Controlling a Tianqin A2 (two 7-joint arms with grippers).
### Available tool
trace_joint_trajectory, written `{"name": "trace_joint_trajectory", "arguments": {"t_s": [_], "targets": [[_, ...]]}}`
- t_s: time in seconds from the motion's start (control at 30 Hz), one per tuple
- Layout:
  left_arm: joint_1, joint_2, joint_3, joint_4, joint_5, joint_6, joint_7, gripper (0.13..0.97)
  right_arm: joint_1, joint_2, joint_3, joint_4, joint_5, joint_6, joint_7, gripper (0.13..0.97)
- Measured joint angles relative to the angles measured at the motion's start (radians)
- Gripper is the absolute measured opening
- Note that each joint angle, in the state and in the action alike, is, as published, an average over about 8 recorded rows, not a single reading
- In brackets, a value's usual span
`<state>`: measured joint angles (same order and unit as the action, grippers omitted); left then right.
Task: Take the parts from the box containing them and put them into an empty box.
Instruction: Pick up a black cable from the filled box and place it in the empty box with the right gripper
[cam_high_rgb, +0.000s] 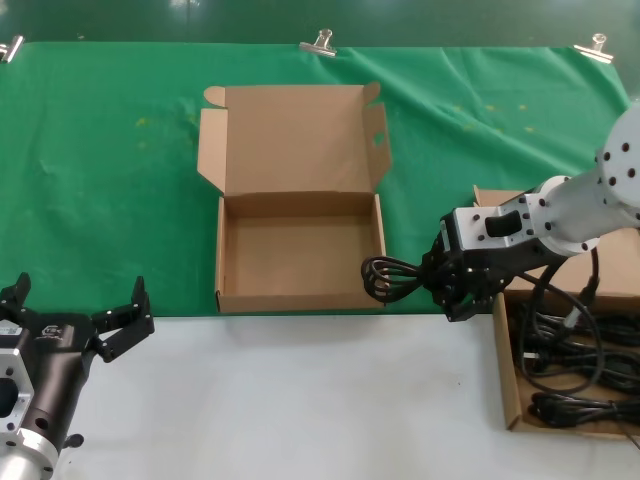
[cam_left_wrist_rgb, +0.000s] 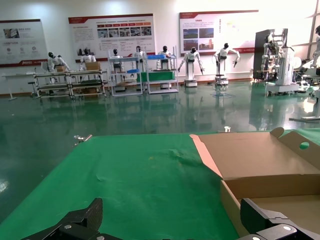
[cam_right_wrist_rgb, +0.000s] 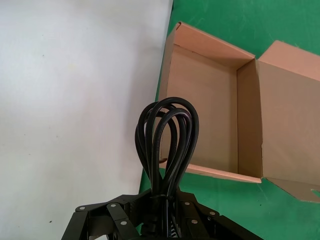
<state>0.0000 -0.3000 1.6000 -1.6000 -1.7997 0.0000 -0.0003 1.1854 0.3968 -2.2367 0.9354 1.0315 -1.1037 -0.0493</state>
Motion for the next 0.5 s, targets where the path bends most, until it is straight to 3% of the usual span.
{"name": "trace_joint_trajectory", "arguments": {"t_s": [0.5], "targets": [[0.0,0.0,0.0,0.0,0.0,0.0,0.0,0.966,0.0,0.0,0.0,0.0,0.0,0.0,0.0,0.187]]}}
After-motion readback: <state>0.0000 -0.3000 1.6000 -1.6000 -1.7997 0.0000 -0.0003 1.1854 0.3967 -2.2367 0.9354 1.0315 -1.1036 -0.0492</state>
